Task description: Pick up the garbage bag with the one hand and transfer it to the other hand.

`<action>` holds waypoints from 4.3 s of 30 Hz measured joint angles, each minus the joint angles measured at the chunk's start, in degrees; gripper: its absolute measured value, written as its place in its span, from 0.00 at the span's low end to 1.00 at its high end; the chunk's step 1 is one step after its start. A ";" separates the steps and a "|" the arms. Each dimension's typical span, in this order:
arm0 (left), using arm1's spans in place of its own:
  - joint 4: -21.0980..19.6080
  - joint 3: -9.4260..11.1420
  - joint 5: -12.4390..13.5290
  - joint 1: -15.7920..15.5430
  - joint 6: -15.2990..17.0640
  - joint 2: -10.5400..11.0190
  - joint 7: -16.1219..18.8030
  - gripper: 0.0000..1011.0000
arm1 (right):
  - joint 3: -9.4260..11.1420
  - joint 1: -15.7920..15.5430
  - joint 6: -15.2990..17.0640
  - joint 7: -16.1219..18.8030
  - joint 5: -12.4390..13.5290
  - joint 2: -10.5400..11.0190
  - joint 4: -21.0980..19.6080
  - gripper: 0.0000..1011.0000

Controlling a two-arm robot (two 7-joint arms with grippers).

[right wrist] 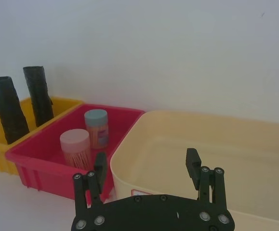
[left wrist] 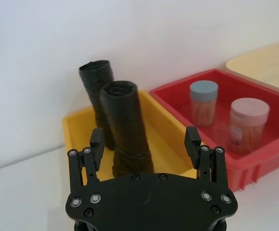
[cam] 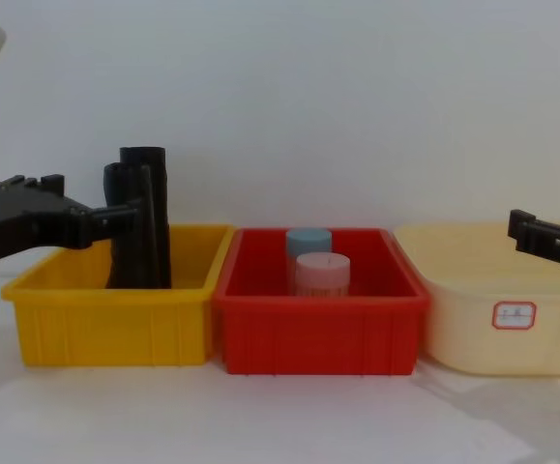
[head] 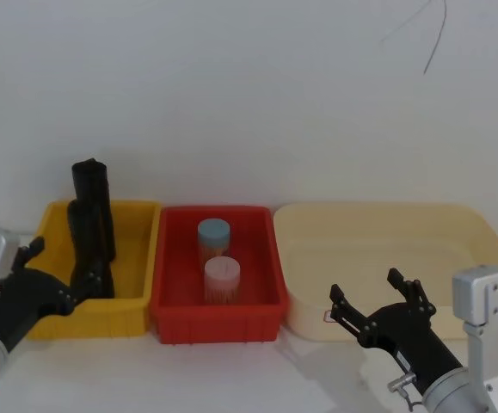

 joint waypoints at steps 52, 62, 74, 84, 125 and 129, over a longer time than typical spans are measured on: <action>19.62 3.67 4.29 -17.38 5.83 -10.59 1.03 0.65 | 0.00 0.00 0.00 0.00 0.00 0.00 0.00 0.99; 19.94 3.77 4.57 -17.75 5.84 -10.78 0.96 0.48 | 0.09 0.23 0.17 0.60 0.09 0.19 -0.10 0.99; 14.69 2.80 2.70 -17.14 6.46 -9.43 -3.00 0.41 | 0.54 3.22 3.00 6.08 2.24 2.55 -1.87 0.99; 8.71 1.04 -1.31 -17.55 6.96 -9.23 -7.62 0.38 | 0.31 8.49 6.44 12.31 4.73 5.45 -3.79 0.99; 3.73 5.47 -10.28 -18.64 9.97 -10.53 -17.85 0.38 | -7.10 17.72 13.62 19.55 3.06 11.96 -4.34 0.99; 3.57 5.92 -10.38 -18.39 10.11 -10.92 -17.27 0.38 | -7.86 17.89 13.69 17.73 1.35 11.14 -4.33 0.99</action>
